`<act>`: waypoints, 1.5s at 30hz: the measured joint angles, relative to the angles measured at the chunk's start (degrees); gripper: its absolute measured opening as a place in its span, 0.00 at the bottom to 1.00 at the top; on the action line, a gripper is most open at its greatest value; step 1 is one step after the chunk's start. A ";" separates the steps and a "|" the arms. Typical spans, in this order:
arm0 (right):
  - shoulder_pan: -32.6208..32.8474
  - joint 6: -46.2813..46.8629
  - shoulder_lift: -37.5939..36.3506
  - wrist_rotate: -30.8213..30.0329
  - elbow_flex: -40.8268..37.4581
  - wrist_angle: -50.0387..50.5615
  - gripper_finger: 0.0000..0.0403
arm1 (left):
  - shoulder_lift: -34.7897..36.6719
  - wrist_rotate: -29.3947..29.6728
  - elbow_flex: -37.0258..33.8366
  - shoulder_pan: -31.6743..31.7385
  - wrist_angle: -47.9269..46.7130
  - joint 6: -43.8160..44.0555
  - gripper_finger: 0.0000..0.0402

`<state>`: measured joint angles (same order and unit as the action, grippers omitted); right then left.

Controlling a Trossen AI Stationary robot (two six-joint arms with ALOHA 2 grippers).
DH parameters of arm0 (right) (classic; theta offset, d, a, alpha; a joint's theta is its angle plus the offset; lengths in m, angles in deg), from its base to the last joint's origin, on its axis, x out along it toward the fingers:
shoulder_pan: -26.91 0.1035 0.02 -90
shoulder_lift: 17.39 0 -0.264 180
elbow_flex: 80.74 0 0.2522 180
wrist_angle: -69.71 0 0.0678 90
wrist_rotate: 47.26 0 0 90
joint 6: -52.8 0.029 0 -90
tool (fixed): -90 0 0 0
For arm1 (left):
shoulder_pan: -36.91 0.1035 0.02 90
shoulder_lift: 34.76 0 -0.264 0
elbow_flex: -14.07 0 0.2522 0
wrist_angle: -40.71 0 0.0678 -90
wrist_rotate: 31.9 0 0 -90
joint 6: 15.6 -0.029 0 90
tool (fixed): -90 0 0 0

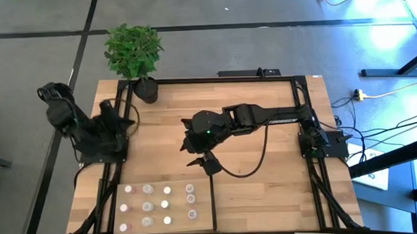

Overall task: Pick and place medicine bottles onto shelf by color
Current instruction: Return to Home Position

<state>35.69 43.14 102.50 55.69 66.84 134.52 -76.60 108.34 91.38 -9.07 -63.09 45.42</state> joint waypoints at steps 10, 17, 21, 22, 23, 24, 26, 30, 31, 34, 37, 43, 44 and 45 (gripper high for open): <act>-1.92 -2.77 -1.12 -5.33 -0.02 6.55 0.36 | 9.39 5.51 -0.40 -1.00 0.26 -3.35 0.00; -5.54 0.66 -5.95 -0.92 0.02 12.65 0.05 | 15.47 6.11 -7.32 -2.76 4.54 -3.76 0.00; -6.05 0.16 -7.78 0.82 0.02 14.06 0.03 | 19.50 5.68 -11.95 -3.40 7.44 -3.25 0.00; -6.12 0.12 -8.08 0.82 0.04 14.54 0.03 | 20.47 5.64 -12.81 -3.61 8.24 -3.31 0.00; -6.26 -0.12 -8.17 0.83 0.04 15.33 0.03 | 21.45 5.62 -13.57 -3.85 9.28 -3.69 0.00; -6.39 -0.75 -8.20 0.84 0.04 16.40 0.03 | 22.46 5.61 -14.25 -4.10 10.45 -4.49 0.00; -6.66 -1.36 -8.33 0.69 0.02 18.10 0.02 | 24.47 5.62 -15.67 -4.51 13.27 -7.15 0.00; -7.79 -1.08 -9.44 0.79 -0.01 19.94 0.02 | 28.96 5.62 -18.61 -5.28 21.27 -15.01 0.00; -8.12 -0.98 -9.90 0.85 -0.01 20.28 0.02 | 30.23 5.62 -19.45 -5.46 23.49 -17.00 0.00; -9.02 -0.93 -11.29 0.82 -0.01 20.36 0.02 | 34.14 5.56 -22.62 -5.92 30.21 -22.90 0.00; -9.44 -2.20 -12.92 0.98 -0.01 20.78 0.01 | 37.97 3.67 -26.44 -6.36 36.80 -27.97 0.00; -10.67 -4.54 -15.87 7.37 -0.05 22.44 0.02 | 41.43 -5.96 -33.34 -6.50 58.89 -48.00 0.00; -10.97 -5.20 -16.22 8.66 -0.05 22.41 0.02 | 41.48 -8.94 -34.26 -6.51 62.44 -51.12 0.00; -11.15 -5.55 -16.59 9.84 -0.05 22.44 0.01 | 41.51 -11.71 -35.20 -6.51 65.86 -54.12 0.00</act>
<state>24.54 37.59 85.92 65.53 66.79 156.96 -35.10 96.64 56.18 -15.58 2.77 -8.70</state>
